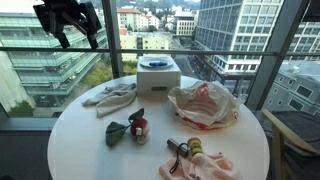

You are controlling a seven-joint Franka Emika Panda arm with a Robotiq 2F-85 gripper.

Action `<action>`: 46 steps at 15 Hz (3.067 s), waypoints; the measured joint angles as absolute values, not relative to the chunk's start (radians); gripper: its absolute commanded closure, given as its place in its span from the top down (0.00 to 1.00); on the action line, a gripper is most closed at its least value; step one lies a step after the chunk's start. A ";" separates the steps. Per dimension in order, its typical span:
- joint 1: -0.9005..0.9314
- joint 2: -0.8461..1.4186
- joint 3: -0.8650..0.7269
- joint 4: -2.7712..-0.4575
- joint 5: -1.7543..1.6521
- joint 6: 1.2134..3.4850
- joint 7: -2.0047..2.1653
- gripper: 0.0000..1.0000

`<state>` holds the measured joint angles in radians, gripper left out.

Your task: Put the turnip plushie, the yellow container, the brown object and the peach shirt in the plastic

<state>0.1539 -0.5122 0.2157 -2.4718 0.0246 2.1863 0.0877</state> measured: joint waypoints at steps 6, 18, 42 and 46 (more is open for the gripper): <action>0.154 -0.516 0.216 -2.456 0.025 2.186 0.088 1.00; 0.090 -0.457 0.215 -2.501 -0.062 2.187 0.220 1.00; 0.102 0.383 -0.029 -2.412 -0.144 2.917 0.335 0.66; 0.126 0.444 -0.033 -2.350 -0.120 2.907 0.322 0.36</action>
<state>0.1262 0.4435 -0.0332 -2.3505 -0.1197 2.9067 0.3224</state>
